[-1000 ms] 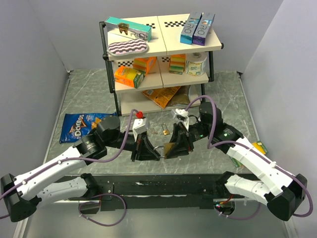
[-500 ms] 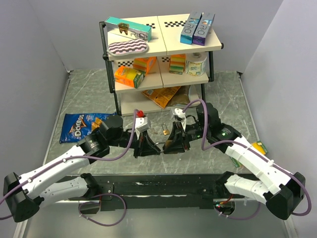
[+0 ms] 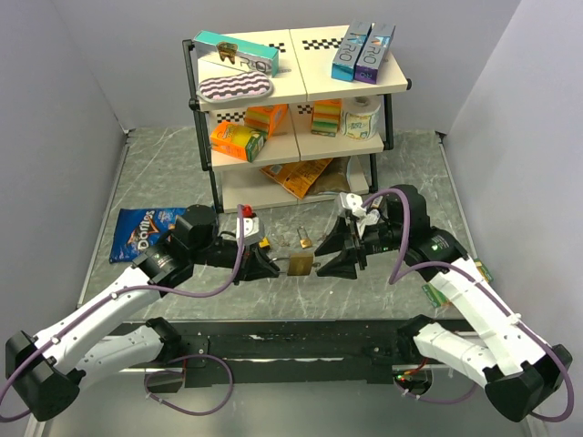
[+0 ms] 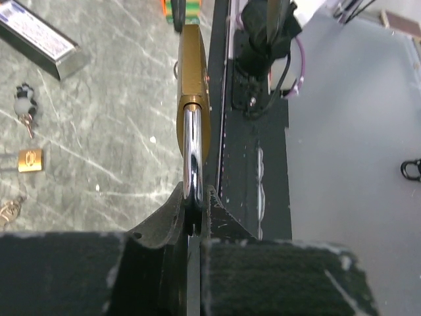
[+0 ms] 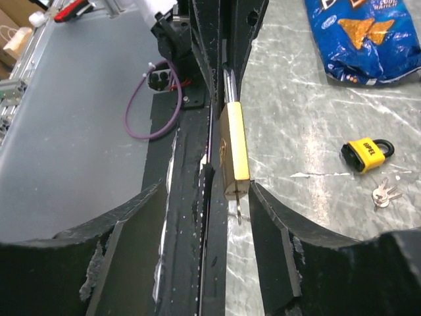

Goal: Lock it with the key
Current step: Lock the lock, then place the key at the center of the board.

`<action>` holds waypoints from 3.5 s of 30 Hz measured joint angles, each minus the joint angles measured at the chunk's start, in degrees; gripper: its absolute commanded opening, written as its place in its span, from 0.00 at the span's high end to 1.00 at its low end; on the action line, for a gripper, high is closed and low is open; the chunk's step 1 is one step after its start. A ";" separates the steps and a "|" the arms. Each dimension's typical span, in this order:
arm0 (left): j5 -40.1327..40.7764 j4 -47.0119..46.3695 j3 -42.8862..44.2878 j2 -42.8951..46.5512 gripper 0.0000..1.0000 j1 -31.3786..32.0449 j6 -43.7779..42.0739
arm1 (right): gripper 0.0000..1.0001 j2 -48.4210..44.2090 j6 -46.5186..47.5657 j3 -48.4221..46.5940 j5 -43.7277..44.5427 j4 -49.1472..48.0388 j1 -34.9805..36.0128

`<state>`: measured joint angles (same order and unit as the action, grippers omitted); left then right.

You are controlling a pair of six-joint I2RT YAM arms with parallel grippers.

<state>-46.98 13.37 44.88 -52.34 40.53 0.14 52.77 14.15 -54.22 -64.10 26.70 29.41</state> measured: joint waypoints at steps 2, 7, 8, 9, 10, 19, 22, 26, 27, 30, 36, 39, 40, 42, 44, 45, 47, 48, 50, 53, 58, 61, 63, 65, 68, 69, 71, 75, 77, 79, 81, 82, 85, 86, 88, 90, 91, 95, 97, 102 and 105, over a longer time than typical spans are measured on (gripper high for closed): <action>-0.26 1.38 0.00 0.00 0.99 -0.09 -1.07 | 0.43 0.00 0.98 -0.20 -0.09 1.42 -0.20; -0.85 2.19 0.00 0.00 0.99 -0.13 -2.03 | 0.47 0.74 3.04 -0.20 -0.52 4.48 -0.22; -0.98 2.19 0.00 0.00 0.99 -0.13 -2.05 | 0.48 1.03 3.37 -0.20 -0.50 4.79 -0.22; -1.07 2.19 -0.02 0.00 0.99 -0.13 -2.03 | 0.50 1.40 3.65 -0.20 -0.46 5.07 -0.22; -1.16 2.14 -0.04 0.00 0.99 -0.13 -2.03 | 0.50 1.86 3.91 -0.20 -0.44 5.33 -0.22; -1.29 0.83 -0.31 0.00 0.99 -0.13 -0.39 | 0.63 4.68 4.79 -0.20 0.17 5.64 -0.33; -1.40 -0.02 -0.42 0.00 0.99 -0.13 1.16 | 0.83 4.94 4.96 -0.11 0.42 5.55 -0.33; -1.38 -0.33 -0.68 0.00 0.99 -0.13 2.32 | 1.00 5.31 5.81 -0.07 0.76 5.55 -0.33; -1.36 -0.33 -0.76 0.00 0.99 -0.13 2.47 | 1.00 5.29 5.88 0.07 0.74 5.57 -0.33; -1.22 -0.66 -1.36 0.00 0.99 -0.13 2.51 | 1.00 4.92 6.38 0.83 0.76 5.46 -0.55; -1.11 -0.68 -2.69 0.24 0.99 -1.68 2.40 | 1.00 2.71 11.80 3.15 0.04 9.55 -6.95; -1.16 -0.15 -3.17 0.79 0.99 -2.93 2.19 | 1.00 2.12 17.55 3.96 0.28 13.70 -10.91; -1.14 0.00 -3.19 0.92 0.99 -3.19 2.08 | 1.00 2.05 19.67 4.46 0.48 15.39 -12.13; -1.18 0.09 -3.19 1.11 0.99 -3.43 1.97 | 1.00 2.21 22.01 5.44 1.29 16.81 -13.64; -1.18 0.07 -3.23 1.16 0.99 -3.50 1.97 | 1.00 3.30 23.30 6.36 2.91 17.44 -14.73; -1.16 0.00 -3.30 1.16 0.99 -3.52 1.99 | 1.00 4.35 23.41 6.73 4.20 17.40 -15.06; -1.11 0.20 -3.43 1.14 0.99 -3.58 1.99 | 1.00 7.34 22.73 7.43 7.34 16.37 -15.21; -0.94 0.37 -3.43 1.14 0.99 -3.58 1.99 | 1.00 9.05 21.77 7.85 9.38 15.52 -15.21; -0.50 1.07 -3.43 1.14 0.99 -3.58 1.92 | 1.00 11.80 19.78 8.63 12.87 13.75 -15.21; 0.37 2.32 -3.43 1.03 0.99 -3.58 1.75 | 1.00 15.91 15.47 9.90 18.51 10.36 -15.28; 1.81 3.28 -3.43 0.20 0.99 -3.61 1.62 | 1.00 21.75 10.62 9.92 24.55 6.32 -15.32; 2.64 4.24 -3.43 -1.07 0.99 -3.61 1.57 | 1.00 27.52 9.40 8.13 27.19 6.05 -15.32; 3.28 4.96 -3.43 -1.60 0.99 -3.61 1.53 | 1.00 31.91 9.44 6.23 28.46 6.08 -15.32; 3.43 5.38 -3.43 -1.79 0.99 -3.65 1.53 | 1.00 35.34 9.66 4.76 29.42 6.03 -15.32; 3.41 5.38 -3.43 -1.77 0.99 -3.65 1.55 | 1.00 37.24 9.97 4.50 30.40 6.05 -15.32; 3.43 5.40 -3.43 -1.77 0.99 -3.65 1.57 | 1.00 37.62 10.03 4.48 30.51 6.05 -15.32; 3.45 5.38 -3.43 -1.77 0.99 -3.65 1.57 | 1.00 38.32 10.21 4.11 30.53 6.25 -15.32; 3.45 5.40 -3.43 -1.77 0.99 -3.65 1.57 | 0.99 39.91 10.62 2.73 30.42 6.73 -15.32; 3.45 5.38 -3.43 -1.77 0.99 -3.65 1.55 | 0.96 40.24 10.99 2.36 30.40 7.06 -15.32; 3.45 5.38 -3.43 -1.79 0.99 -3.65 1.55 | 0.94 40.59 11.41 1.88 30.36 7.78 -15.32; 3.45 5.40 -3.43 -1.90 0.99 -3.65 1.57 | 0.96 41.55 12.15 0.87 30.36 8.98 -15.32; 3.43 5.38 -3.43 -1.99 0.99 -3.65 1.60 | 0.96 42.10 12.46 0.42 30.23 9.46 -15.32; 3.39 5.38 -3.43 -2.51 0.99 -3.65 1.66 | 1.00 42.58 13.44 -0.11 29.97 10.25 -15.32; 3.39 5.38 -3.43 -2.62 0.99 -3.65 1.77 | 1.00 42.58 13.90 -0.11 29.83 10.47 -15.32; 3.43 5.38 -3.43 -2.69 0.99 -3.65 1.97 | 1.00 42.58 14.71 -0.11 29.53 11.19 -15.17; 3.41 5.29 -3.43 -2.67 0.99 -3.65 2.01 | 1.00 42.58 15.78 -0.11 29.16 12.28 -14.91; 3.41 5.33 -3.43 -2.67 0.99 -3.65 2.01 | 1.00 42.62 16.26 -0.11 29.07 12.81 -14.73; 3.41 5.35 -3.43 -2.67 0.99 -3.65 2.01 | 0.80 42.80 17.73 -0.11 28.55 14.75 -13.99; 3.41 5.38 -3.43 -2.67 0.99 -3.65 1.99 | 0.70 42.88 18.58 -0.11 28.46 15.41 -13.84; 3.26 5.40 -3.43 -2.91 0.99 -3.65 2.01 | 0.45 42.73 18.75 -0.11 27.36 16.35 -13.79; 2.86 5.42 -3.43 -3.87 0.99 -3.65 2.49 | 0.32 40.98 18.49 -0.02 26.10 16.37 -13.79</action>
<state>-44.12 18.79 41.45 -56.21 36.88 2.63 93.76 32.64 -54.24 -38.00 43.07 15.62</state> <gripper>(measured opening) 0.083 0.569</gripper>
